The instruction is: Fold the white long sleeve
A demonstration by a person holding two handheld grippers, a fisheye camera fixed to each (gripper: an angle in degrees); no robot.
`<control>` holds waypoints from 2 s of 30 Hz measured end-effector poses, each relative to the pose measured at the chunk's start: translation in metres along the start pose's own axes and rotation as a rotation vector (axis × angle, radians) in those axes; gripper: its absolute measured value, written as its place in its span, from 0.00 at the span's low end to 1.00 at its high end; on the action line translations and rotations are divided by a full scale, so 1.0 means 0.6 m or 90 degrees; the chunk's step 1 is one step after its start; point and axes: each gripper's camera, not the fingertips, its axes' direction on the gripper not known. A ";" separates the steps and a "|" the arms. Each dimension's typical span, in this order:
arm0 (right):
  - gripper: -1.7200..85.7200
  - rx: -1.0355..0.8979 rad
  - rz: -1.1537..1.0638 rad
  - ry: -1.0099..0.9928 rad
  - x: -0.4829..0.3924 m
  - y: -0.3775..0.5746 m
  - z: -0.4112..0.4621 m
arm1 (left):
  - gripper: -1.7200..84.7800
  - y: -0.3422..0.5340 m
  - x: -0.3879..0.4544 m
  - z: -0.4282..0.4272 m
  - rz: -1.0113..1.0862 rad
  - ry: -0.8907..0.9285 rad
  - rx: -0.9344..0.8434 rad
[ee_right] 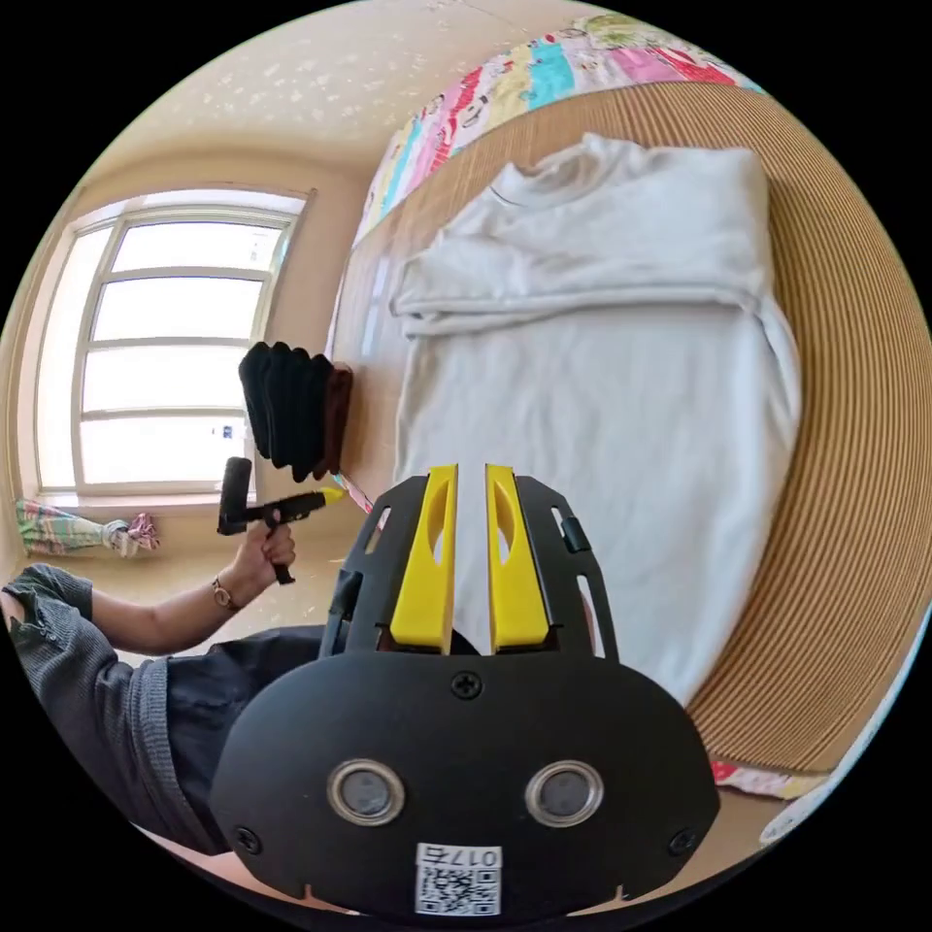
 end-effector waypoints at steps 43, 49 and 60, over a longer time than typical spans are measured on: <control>0.09 -0.135 0.325 -0.062 0.381 0.304 -0.271 | 0.15 0.055 -0.232 -0.156 0.097 0.074 -0.277; 0.06 -0.067 0.187 -0.375 0.379 0.347 -0.401 | 0.05 0.012 -0.238 -0.222 0.154 0.285 -0.382; 0.04 0.395 0.069 -0.631 0.346 0.415 -0.614 | 0.05 -0.011 -0.180 -0.539 0.170 0.736 -0.135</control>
